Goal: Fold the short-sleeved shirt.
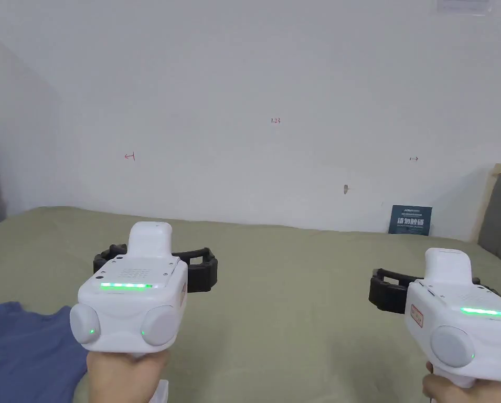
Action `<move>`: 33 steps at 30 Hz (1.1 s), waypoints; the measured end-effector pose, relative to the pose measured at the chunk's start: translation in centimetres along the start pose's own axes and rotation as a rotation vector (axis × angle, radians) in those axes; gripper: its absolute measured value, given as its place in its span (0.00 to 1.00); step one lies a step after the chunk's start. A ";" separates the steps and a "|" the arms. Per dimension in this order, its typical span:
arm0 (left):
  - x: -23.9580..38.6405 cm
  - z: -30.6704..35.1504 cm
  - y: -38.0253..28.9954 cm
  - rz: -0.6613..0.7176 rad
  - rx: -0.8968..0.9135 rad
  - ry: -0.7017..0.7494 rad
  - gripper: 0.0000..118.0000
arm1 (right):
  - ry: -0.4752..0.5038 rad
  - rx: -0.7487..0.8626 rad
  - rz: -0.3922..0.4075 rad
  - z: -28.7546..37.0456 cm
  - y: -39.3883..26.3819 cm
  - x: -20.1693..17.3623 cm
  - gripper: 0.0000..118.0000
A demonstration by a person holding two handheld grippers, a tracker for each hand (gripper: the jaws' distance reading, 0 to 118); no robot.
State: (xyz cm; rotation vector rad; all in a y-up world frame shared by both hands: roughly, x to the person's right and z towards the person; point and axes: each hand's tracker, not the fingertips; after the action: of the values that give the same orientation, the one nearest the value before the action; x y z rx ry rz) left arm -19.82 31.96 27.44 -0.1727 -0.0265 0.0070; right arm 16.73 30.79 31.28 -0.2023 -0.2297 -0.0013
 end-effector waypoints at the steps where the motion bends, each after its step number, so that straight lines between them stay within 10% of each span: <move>1: 0.1 0.0 0.1 0.001 0.001 -0.001 1.00 | -0.001 0.001 0.002 0.0 0.1 0.0 1.00; 7: -0.2 -0.3 1.0 0.031 0.005 -0.010 1.00 | -0.029 0.026 0.050 0.4 1.1 -0.1 1.00; 11: -2.5 1.0 3.2 0.387 0.073 -0.089 1.00 | -0.143 0.181 0.594 1.9 2.1 -3.7 1.00; 14: -6.3 0.8 3.7 0.929 0.064 -0.110 1.00 | -0.102 0.223 1.010 2.3 2.3 -6.0 0.99; 18: -9.1 -0.9 -2.1 1.859 -0.149 -0.137 1.00 | -0.301 0.184 1.645 0.6 0.1 -8.1 0.99; 20: -9.2 -1.5 -4.6 1.968 -0.211 -0.124 1.00 | -0.266 0.293 1.799 0.2 -1.1 -7.5 0.99; 24: -8.0 0.4 -3.8 1.428 -0.178 0.085 1.00 | -0.178 0.284 1.513 1.0 0.5 -6.6 0.99; 30: -1.6 3.3 3.6 0.233 0.140 0.160 1.00 | 0.002 0.087 0.384 2.2 5.3 -2.1 0.99; 33: -1.5 1.7 4.0 -0.022 0.121 0.099 1.00 | 0.068 0.006 -0.017 0.4 4.1 0.7 0.99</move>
State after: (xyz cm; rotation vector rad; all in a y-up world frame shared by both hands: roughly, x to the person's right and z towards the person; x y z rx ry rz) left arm -21.38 36.23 28.42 -0.0521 0.0705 -0.0215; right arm 17.41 34.89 31.02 -0.1941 -0.1631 -0.0245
